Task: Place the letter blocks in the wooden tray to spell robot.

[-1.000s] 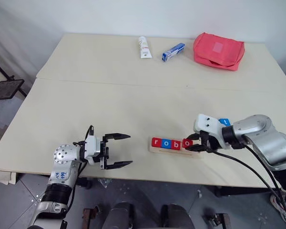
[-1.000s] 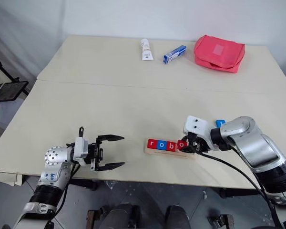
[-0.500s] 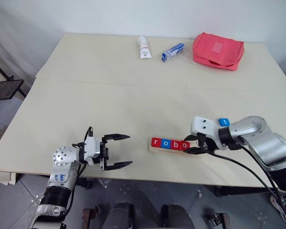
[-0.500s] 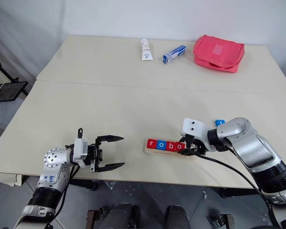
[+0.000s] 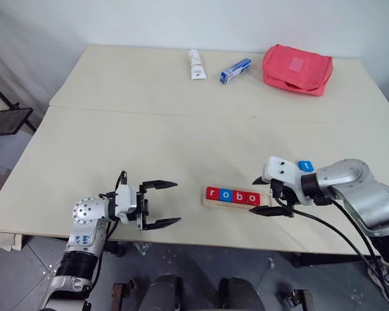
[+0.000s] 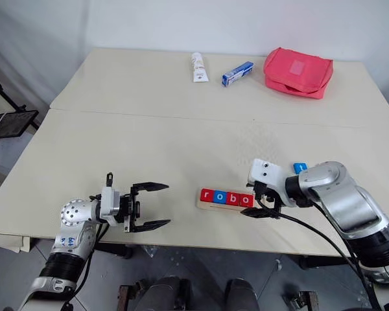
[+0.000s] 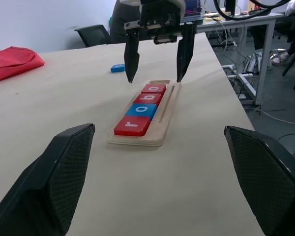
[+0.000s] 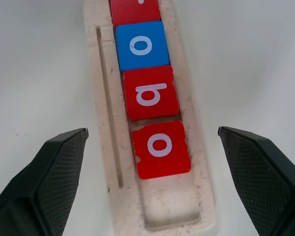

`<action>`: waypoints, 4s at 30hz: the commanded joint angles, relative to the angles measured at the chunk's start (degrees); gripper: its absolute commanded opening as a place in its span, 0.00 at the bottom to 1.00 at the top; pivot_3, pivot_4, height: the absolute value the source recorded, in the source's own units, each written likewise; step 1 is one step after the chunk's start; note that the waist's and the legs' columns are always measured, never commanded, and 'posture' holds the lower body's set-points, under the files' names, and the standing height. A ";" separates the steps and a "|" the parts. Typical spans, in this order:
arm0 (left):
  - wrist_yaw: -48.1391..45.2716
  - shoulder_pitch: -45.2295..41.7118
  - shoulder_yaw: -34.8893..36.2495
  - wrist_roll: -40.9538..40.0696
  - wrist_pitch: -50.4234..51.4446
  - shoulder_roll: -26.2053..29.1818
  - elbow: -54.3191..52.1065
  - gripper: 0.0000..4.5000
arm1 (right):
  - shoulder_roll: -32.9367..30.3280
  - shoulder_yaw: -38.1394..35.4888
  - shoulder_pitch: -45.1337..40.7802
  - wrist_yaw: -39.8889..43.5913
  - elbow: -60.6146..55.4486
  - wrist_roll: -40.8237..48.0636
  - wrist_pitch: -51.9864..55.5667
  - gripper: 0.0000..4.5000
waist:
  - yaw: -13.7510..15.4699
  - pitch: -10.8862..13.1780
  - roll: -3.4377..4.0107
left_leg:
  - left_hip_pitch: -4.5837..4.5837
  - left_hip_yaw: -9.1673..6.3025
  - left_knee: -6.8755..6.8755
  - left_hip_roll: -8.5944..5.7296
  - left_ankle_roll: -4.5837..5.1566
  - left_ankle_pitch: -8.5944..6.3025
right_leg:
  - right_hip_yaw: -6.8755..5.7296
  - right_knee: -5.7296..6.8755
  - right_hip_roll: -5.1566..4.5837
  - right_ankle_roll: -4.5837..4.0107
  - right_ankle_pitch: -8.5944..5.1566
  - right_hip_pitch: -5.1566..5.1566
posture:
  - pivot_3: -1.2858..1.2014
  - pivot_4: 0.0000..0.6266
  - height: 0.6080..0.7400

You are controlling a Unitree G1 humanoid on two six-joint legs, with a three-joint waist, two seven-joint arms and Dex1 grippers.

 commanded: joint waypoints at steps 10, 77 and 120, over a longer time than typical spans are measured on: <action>-0.76 -0.67 0.23 -0.57 -0.66 -0.03 0.23 1.00 | -1.00 -28.36 14.83 -9.76 3.29 4.95 0.21 0.99 | 0.80 0.00 0.00 | 0.01 0.07 -0.01 -0.01 0.01 0.00 | 0.01 -0.01 0.00 0.00 0.00 0.01 | 0.52 0.24 1.00; -7.39 -9.18 0.19 -0.40 -0.31 -0.10 8.04 1.00 | 35.54 -31.90 33.34 -55.78 -16.91 10.44 1.76 0.62 | -0.19 -0.04 0.07 | 0.10 0.09 -0.16 0.01 -0.01 0.02 | 0.26 0.22 0.15 0.01 0.00 -0.13 | 0.52 0.24 1.00; -0.03 -0.23 0.51 -0.23 0.77 0.98 -2.18 1.00 | -6.38 -1.25 -3.63 13.53 44.41 -12.52 -47.43 0.36 | -0.18 0.04 0.06 | 0.07 0.09 0.09 0.03 0.07 0.00 | -0.47 -0.07 -0.12 0.02 0.01 0.19 | 0.52 0.24 1.00</action>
